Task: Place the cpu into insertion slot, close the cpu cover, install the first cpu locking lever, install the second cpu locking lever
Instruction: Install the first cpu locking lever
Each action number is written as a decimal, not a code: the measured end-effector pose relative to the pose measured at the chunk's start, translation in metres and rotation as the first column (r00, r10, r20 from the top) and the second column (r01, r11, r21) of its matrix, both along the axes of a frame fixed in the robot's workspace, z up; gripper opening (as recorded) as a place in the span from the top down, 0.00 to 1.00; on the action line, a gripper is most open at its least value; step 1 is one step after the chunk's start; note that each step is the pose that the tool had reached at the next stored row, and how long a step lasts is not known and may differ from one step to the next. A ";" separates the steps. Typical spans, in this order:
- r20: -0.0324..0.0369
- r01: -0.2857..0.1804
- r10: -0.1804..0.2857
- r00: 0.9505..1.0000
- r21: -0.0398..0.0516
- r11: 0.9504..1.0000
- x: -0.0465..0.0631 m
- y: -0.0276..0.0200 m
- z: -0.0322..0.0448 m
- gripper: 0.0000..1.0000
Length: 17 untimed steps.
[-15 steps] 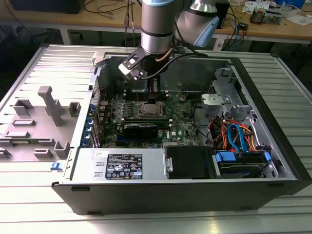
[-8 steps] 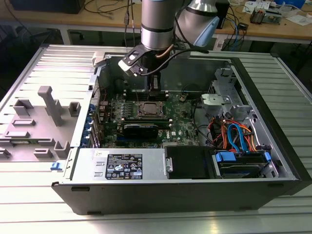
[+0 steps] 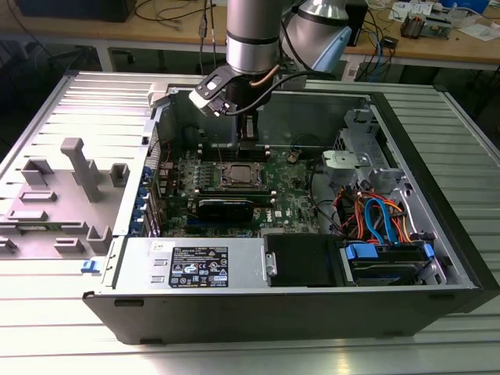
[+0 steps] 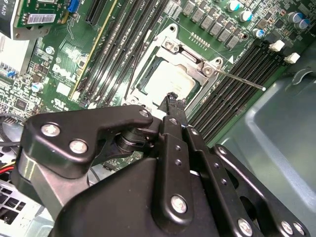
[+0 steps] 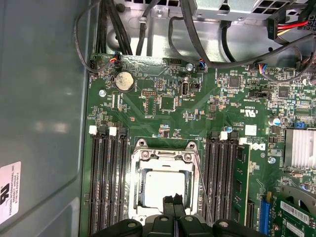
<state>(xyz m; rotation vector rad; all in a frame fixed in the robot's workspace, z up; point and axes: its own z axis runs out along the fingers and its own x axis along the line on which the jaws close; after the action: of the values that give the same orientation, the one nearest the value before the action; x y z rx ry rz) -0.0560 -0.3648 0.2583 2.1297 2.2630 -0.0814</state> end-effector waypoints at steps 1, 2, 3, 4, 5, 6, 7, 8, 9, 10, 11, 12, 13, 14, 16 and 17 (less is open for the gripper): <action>0.000 0.000 0.000 1.000 0.000 1.000 0.000 0.0000 0.0000 0.89; 0.000 0.000 0.000 1.000 0.000 1.000 0.000 0.0000 0.0000 0.89; 0.000 0.000 0.000 1.000 0.000 1.000 0.000 0.0000 0.0000 0.89; 0.000 0.000 0.000 1.000 0.000 1.000 0.000 0.0000 0.0000 0.89; 0.000 0.000 0.000 1.000 0.000 1.000 0.000 0.0000 0.0000 0.89; 0.000 0.000 0.000 1.000 0.000 1.000 0.000 0.0000 0.0000 0.89; 0.000 0.000 0.000 1.000 0.000 1.000 0.000 0.0000 0.0000 0.89; 0.000 0.000 0.000 1.000 0.000 1.000 0.000 0.0000 0.0000 0.89; 0.000 -0.002 0.002 1.000 0.000 1.000 0.000 0.0000 0.0001 0.89; 0.000 -0.010 0.010 1.000 0.000 1.000 0.000 0.0000 0.0001 0.89; 0.000 -0.023 0.023 1.000 0.000 1.000 0.000 0.0000 0.0001 0.89; 0.000 -0.038 0.038 0.999 0.000 0.999 0.000 0.0000 0.0001 0.89; 0.000 -0.056 0.056 0.998 0.000 0.998 0.000 0.0000 0.0001 0.89; 0.000 -0.074 0.074 0.997 0.000 0.997 0.000 0.0000 0.0001 0.89; 0.000 -0.123 0.123 0.992 0.000 0.992 0.000 0.0000 0.0001 0.89; 0.000 -0.140 0.140 0.990 0.000 0.990 0.000 0.0000 0.0001 0.89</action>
<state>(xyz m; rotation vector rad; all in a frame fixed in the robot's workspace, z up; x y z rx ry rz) -0.0561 -0.3648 0.2584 1.9634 2.4041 -0.0776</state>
